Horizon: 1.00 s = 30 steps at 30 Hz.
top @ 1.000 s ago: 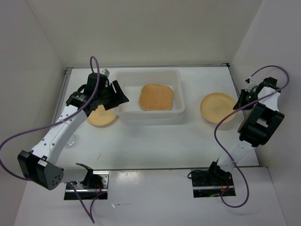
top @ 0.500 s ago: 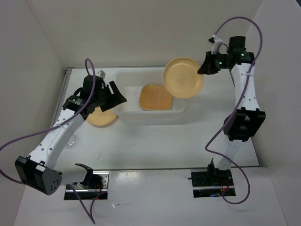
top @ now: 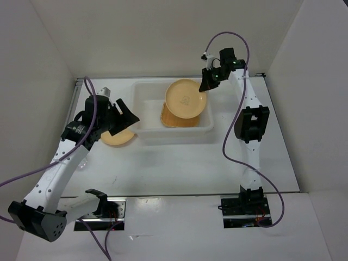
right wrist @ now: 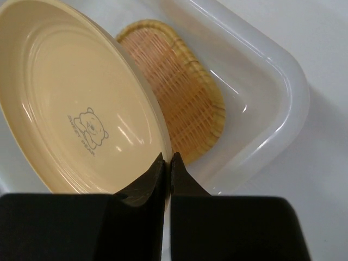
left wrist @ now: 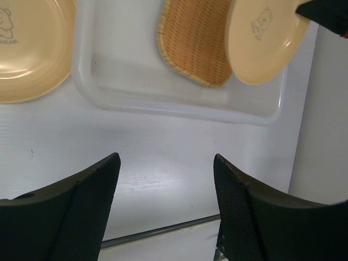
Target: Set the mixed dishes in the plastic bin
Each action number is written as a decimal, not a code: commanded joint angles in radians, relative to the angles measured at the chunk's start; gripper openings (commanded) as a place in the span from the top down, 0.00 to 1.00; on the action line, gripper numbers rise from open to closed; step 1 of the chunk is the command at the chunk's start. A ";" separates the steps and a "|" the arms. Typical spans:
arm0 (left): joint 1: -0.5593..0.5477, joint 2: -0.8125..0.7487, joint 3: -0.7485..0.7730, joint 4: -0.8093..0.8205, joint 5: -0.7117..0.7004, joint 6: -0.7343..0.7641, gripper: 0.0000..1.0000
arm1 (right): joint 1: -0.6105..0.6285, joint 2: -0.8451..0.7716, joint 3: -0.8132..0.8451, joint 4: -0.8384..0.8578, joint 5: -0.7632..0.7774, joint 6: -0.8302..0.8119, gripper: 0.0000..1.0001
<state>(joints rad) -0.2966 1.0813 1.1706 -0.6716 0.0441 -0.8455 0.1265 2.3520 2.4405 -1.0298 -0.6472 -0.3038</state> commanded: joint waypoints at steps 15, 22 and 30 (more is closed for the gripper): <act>0.016 -0.100 -0.110 -0.054 -0.058 -0.135 0.23 | 0.088 0.201 0.275 -0.070 0.135 -0.031 0.52; 0.016 -0.080 -0.123 -0.083 -0.148 -0.182 0.23 | 0.061 0.184 0.360 -0.079 0.198 -0.012 0.47; 0.200 -0.078 -0.337 0.099 -0.080 -0.256 0.13 | 0.018 0.144 0.597 -0.271 0.168 -0.087 0.32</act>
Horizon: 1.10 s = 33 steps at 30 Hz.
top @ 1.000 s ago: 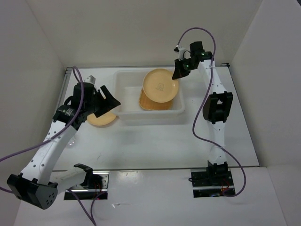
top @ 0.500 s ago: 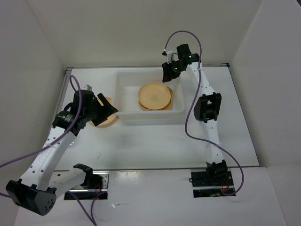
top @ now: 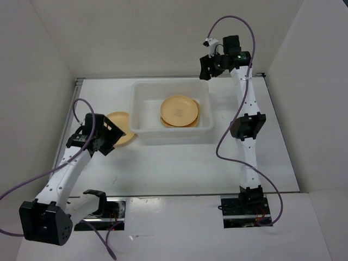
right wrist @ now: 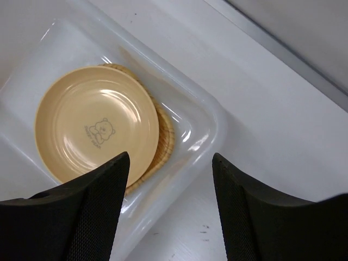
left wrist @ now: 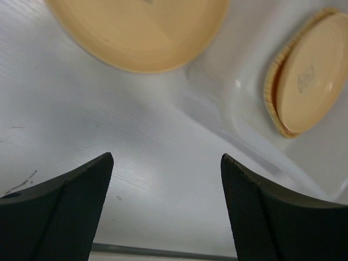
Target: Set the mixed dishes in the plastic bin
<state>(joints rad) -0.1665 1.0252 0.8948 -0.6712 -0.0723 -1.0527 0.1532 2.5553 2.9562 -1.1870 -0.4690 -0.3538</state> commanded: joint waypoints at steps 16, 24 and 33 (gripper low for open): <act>0.320 0.301 -0.201 0.495 0.198 0.020 0.10 | -0.052 -0.233 -0.080 -0.114 0.038 -0.057 0.32; 0.320 0.381 -0.209 0.505 0.169 0.019 0.10 | -0.070 -0.267 -0.102 -0.114 0.038 -0.057 0.32; 0.320 0.489 -0.198 0.552 0.138 0.017 0.25 | -0.090 -0.306 -0.123 -0.114 0.029 -0.057 0.32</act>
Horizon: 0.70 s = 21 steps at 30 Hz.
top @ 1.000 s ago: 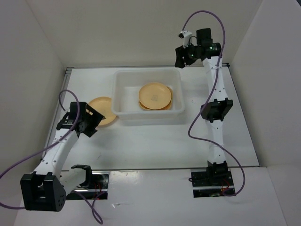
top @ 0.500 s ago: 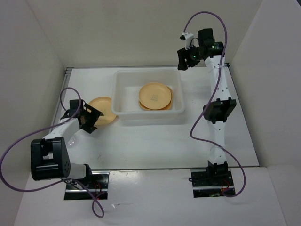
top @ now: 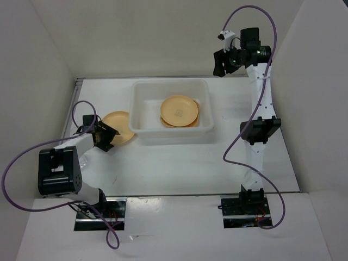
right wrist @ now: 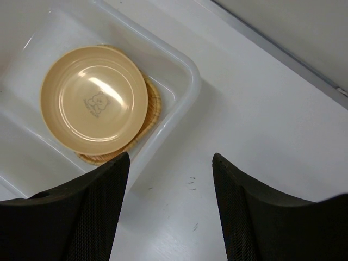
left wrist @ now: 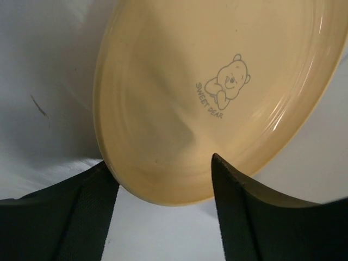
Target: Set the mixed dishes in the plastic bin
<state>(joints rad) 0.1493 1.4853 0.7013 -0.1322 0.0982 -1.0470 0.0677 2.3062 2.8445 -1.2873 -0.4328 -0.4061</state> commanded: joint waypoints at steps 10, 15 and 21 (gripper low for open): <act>0.004 0.075 0.026 0.031 -0.052 0.001 0.80 | -0.032 -0.087 -0.073 -0.014 -0.030 -0.005 0.32; 0.004 0.084 0.079 -0.009 -0.083 -0.019 1.00 | -0.032 -0.096 -0.093 -0.014 -0.041 -0.005 0.32; -0.016 0.084 0.197 -0.089 -0.112 -0.050 1.00 | -0.032 -0.096 -0.114 -0.014 -0.063 -0.005 0.32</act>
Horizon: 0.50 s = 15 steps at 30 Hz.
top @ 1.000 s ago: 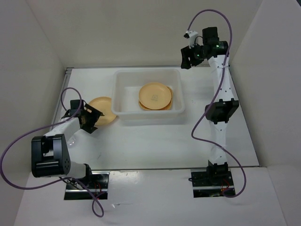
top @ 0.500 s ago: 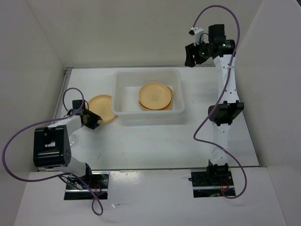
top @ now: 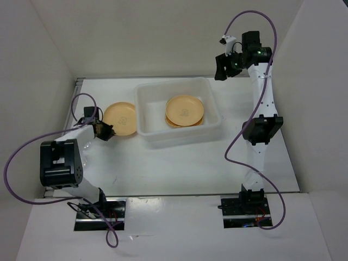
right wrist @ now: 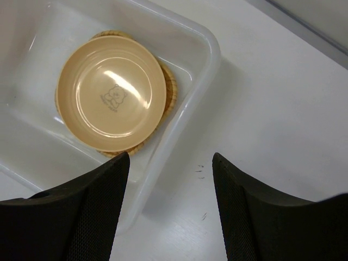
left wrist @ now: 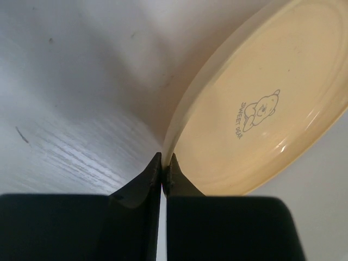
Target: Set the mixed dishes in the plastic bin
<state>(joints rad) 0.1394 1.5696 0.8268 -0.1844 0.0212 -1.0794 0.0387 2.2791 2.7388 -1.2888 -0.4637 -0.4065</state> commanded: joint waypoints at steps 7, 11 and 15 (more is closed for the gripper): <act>-0.006 0.018 0.244 -0.128 -0.086 -0.050 1.00 | -0.003 -0.069 -0.067 -0.012 -0.032 -0.014 0.32; 0.016 0.006 0.310 -0.194 -0.135 -0.083 1.00 | -0.003 -0.078 -0.077 -0.012 -0.032 -0.014 0.32; 0.063 -0.003 0.383 -0.237 -0.161 -0.083 1.00 | -0.003 -0.078 -0.087 -0.012 -0.032 -0.014 0.32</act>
<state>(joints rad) 0.1707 1.5791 1.1427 -0.3794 -0.0937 -1.1339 0.0387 2.2742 2.6568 -1.2896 -0.4820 -0.4114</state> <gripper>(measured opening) 0.040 0.678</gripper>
